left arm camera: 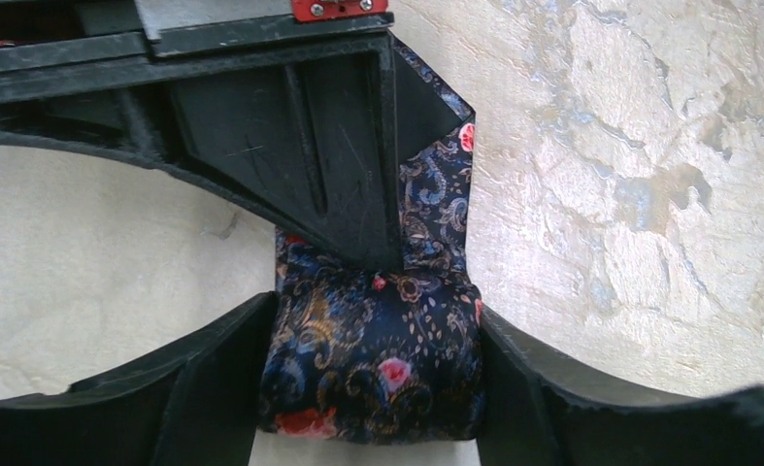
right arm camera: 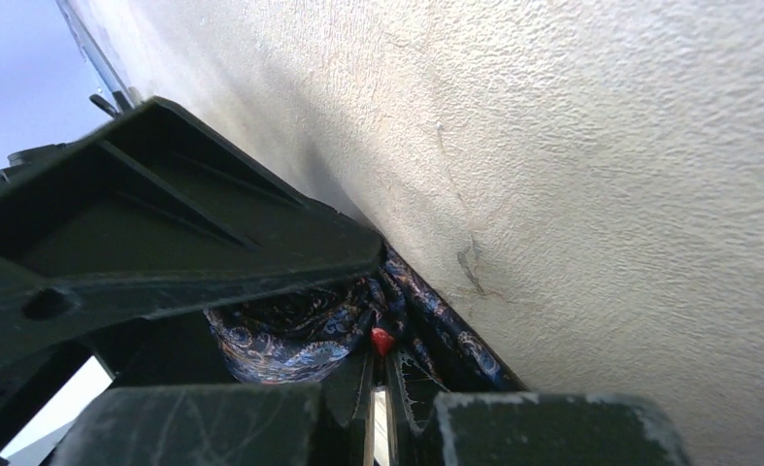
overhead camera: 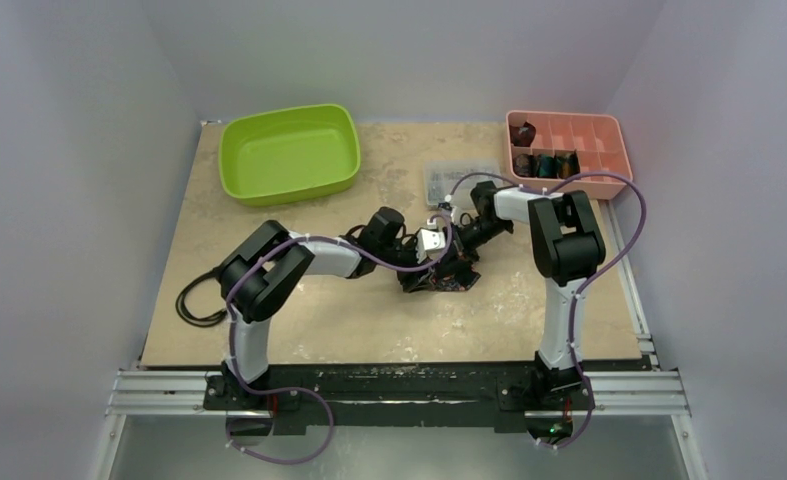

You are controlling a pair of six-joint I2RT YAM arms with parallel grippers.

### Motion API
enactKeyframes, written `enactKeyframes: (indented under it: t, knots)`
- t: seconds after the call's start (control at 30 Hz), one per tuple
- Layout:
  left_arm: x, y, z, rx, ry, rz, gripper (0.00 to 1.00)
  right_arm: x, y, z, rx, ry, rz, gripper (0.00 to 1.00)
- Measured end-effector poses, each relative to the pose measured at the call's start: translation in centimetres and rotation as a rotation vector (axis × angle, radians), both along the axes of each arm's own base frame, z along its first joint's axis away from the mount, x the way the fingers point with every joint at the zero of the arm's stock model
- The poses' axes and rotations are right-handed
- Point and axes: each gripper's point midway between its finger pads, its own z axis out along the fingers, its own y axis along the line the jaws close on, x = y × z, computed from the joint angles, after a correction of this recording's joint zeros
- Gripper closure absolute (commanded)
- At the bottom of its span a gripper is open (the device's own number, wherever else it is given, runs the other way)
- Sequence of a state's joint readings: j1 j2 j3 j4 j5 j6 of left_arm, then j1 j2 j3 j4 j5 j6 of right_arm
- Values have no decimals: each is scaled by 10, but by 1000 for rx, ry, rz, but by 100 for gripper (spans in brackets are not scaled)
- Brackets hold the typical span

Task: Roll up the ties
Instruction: Roll the tie at the center of the board.

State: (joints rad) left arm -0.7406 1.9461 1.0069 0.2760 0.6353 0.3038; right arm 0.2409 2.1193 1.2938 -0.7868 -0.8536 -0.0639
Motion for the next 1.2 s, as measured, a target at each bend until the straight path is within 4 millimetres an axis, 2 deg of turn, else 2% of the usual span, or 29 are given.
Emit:
enactKeyframes:
  t: [0.1,0.23,0.53,0.63,0.8,0.9,1.0,1.03,1.2]
  knots:
    - [-3,-4,-4,-5,0,-11,55,0,0,0,-3,-4,3,99]
    - [-1,-4,-5,9,-23,-3,66,1,0,2,0,-11,9,72]
    - [-4,14,-7,106,-74,44,63,13,-13,24,30,-106,18,46]
    - [-5,15,-7,124,-75,50,60,13,-13,35,64,-112,12,45]
    - [-6,13,-6,159,-76,58,57,1,7,43,138,-80,34,51]
    - [-6,13,-6,170,-75,62,55,-6,17,43,163,-51,51,67]
    - [-6,14,-7,180,-71,64,48,-10,21,35,174,-7,52,97]
    - [-7,14,-8,183,-68,64,45,-10,21,34,180,4,50,100]
    - [-7,14,-7,174,-58,56,35,-13,12,31,174,39,21,100]
